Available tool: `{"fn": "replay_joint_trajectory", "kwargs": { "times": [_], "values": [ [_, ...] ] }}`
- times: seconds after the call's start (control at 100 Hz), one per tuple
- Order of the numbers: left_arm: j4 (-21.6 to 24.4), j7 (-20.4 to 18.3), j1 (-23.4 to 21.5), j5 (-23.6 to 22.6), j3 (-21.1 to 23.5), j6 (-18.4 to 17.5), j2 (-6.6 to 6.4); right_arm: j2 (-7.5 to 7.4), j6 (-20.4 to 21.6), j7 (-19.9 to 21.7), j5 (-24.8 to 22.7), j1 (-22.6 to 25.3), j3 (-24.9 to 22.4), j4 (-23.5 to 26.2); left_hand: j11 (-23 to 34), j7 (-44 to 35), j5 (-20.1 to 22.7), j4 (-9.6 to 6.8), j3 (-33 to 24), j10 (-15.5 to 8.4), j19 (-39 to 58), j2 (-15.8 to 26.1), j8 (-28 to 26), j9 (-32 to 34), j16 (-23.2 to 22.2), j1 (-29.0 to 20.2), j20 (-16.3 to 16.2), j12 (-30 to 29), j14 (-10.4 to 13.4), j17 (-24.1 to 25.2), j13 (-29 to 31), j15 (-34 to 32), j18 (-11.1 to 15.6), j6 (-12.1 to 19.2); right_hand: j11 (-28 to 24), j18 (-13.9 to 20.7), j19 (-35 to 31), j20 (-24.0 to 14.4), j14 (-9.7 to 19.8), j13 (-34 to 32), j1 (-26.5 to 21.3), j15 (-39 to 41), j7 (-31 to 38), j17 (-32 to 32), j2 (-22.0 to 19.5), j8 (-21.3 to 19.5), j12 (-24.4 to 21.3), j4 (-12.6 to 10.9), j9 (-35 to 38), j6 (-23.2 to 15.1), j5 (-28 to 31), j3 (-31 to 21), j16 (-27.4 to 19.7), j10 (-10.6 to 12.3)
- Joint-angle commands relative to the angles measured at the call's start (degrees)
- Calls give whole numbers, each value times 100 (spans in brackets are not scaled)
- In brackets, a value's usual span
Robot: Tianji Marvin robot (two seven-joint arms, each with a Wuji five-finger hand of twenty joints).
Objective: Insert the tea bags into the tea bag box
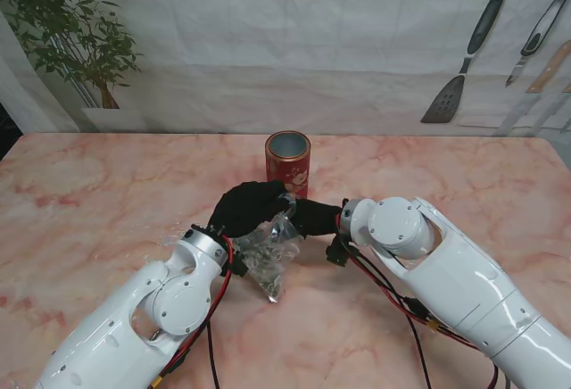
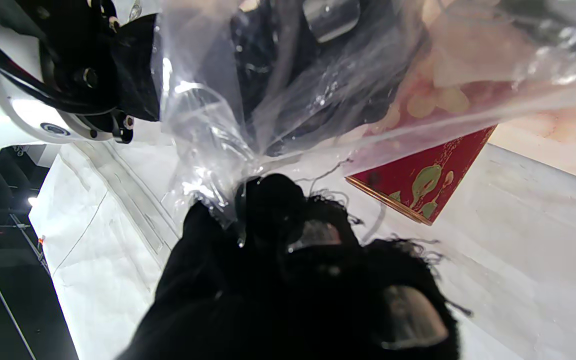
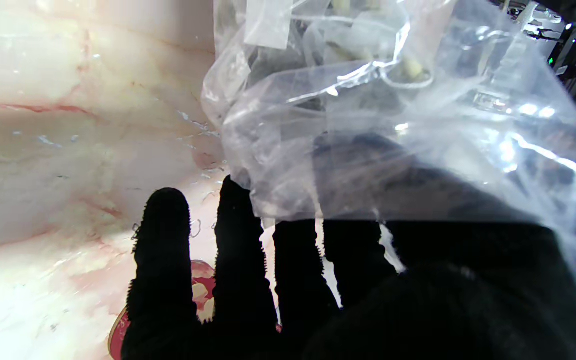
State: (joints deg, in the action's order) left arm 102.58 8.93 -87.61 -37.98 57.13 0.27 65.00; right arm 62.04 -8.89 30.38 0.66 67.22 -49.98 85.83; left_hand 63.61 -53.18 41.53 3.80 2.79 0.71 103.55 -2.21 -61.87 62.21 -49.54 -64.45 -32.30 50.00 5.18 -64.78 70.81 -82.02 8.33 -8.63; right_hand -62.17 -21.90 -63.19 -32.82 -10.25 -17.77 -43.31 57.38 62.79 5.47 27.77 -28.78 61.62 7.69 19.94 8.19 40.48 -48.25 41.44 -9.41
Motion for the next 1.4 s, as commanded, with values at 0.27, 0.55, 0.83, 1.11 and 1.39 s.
{"fn": "replay_joint_trajectory", "kwargs": {
  "times": [0.27,0.55,0.83,1.11,1.39],
  "values": [
    [-42,-207,107,-46,0,164,-11,-108,-66,28,-343,267,-340,360,549,-894,468,-205,-123,204,1470,252,-242,192,-48,-275,62,156,-484,94,200,-425,1202,-1108,44,10,130,63,28,369,-347,-130,96,-167,-489,-557,133,-80,-423,113,-348,195,-142,-34],
    [-39,-230,121,-96,32,226,-19,-142,-142,23,-506,390,-518,534,547,-882,449,-207,-128,204,1464,261,-242,194,-49,-280,63,157,-483,95,200,-421,1202,-1139,43,37,160,82,21,423,-359,-136,117,-226,-589,-851,165,-114,-476,198,-468,300,-170,-54],
    [-60,-218,133,-161,38,246,-24,-162,-230,48,-565,444,-607,608,546,-888,449,-207,-127,198,1463,255,-246,201,-51,-268,62,157,-483,95,200,-420,1202,-1132,14,60,119,70,20,400,-338,-79,122,-179,-632,-895,203,-153,-495,238,-535,312,-155,-64],
    [-65,-191,121,-133,40,185,-18,-156,-306,68,-488,431,-649,593,544,-886,477,-207,-126,188,1463,248,-237,202,-52,-267,61,157,-482,95,200,-417,1202,-1141,27,40,71,61,52,194,-203,-31,88,-111,-415,-619,200,-169,-269,35,-349,304,-153,12],
    [-42,-156,102,-140,37,103,-16,-238,-317,491,-380,217,-474,461,543,-889,469,-208,-127,192,1457,249,-238,201,-53,-269,62,158,-482,96,200,-416,1202,-1130,-19,-76,-82,46,-5,-211,453,131,310,121,499,-101,29,87,155,-194,-8,289,-78,59]
  ]
}}
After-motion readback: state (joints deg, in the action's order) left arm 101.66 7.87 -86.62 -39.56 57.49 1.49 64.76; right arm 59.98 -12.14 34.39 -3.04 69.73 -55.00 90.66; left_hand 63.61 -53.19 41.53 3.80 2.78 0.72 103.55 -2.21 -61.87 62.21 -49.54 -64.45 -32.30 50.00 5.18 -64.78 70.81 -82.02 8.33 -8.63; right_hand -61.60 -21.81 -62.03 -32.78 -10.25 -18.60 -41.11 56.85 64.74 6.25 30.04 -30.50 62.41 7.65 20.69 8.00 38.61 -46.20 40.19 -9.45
